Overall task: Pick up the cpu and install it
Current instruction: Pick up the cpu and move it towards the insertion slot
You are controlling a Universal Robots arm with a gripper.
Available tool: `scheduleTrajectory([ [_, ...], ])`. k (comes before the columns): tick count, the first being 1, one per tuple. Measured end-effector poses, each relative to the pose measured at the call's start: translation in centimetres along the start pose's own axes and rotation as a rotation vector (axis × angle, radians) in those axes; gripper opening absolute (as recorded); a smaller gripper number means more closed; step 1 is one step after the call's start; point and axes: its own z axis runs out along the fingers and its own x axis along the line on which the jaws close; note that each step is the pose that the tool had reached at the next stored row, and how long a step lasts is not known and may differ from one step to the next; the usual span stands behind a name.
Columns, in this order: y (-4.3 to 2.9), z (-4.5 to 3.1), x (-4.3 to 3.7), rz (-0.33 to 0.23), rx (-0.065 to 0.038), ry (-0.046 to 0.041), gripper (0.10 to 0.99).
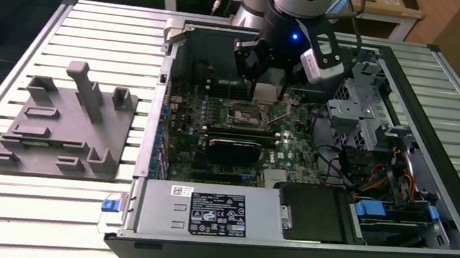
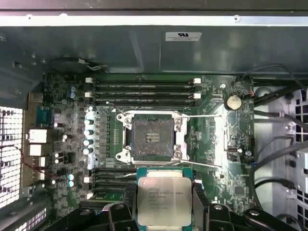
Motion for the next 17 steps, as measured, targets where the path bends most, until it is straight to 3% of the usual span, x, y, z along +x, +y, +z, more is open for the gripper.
scheduleTrajectory([
  [17, 1.43, 2.86, 0.65, -0.01, 0.005, 0.0007, 0.541],
])
